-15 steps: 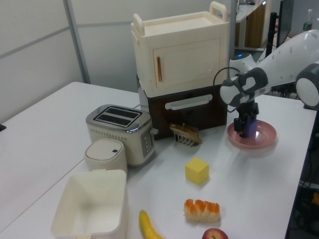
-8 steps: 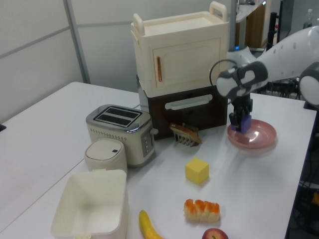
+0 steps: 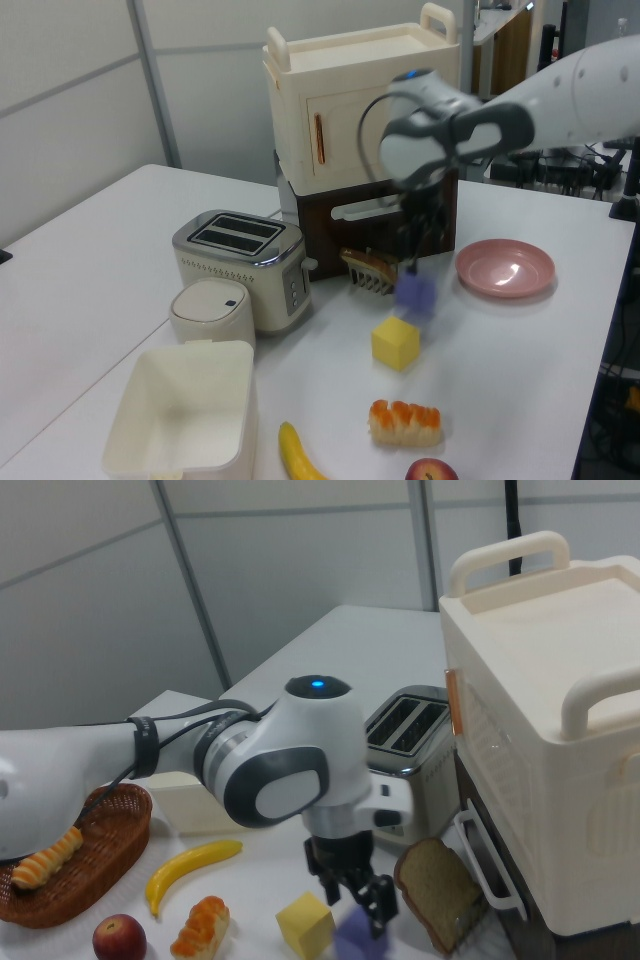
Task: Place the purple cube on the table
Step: 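Lift the purple cube off the plate and lower it beside the yellow cube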
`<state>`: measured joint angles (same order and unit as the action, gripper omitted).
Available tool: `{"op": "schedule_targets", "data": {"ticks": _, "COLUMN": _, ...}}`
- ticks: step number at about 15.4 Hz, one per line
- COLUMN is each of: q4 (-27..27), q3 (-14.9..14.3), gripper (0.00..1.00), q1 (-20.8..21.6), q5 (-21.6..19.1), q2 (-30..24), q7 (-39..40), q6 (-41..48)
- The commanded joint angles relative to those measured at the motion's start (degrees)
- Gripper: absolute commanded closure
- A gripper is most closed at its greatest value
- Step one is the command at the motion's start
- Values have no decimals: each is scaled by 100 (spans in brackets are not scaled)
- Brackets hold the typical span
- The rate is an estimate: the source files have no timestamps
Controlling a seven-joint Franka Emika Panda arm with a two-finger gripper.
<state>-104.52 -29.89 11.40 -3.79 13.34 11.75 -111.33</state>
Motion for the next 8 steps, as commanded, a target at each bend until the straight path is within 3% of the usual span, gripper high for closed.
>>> {"op": "schedule_targets", "data": {"ticks": 1, "q4": -191, "q3": -70, "gripper": 0, "q1": 467, "q5": 36, "q2": 177, "q7": -576, "q6": -91}}
{"op": "schedule_targets", "data": {"ticks": 5, "q4": -139, "q3": -17, "gripper": 0, "q1": 854, "q5": 36, "q2": 82, "q7": -892, "q6": -47}}
{"op": "schedule_targets", "data": {"ticks": 6, "q4": -112, "q3": 105, "gripper": 0, "q1": 907, "q5": 53, "q2": 11, "q7": -1129, "q6": -47}}
{"op": "schedule_targets", "data": {"ticks": 8, "q4": -77, "q3": 674, "gripper": 0, "q1": 803, "q5": 455, "q2": -304, "q7": -1473, "q6": -12}}
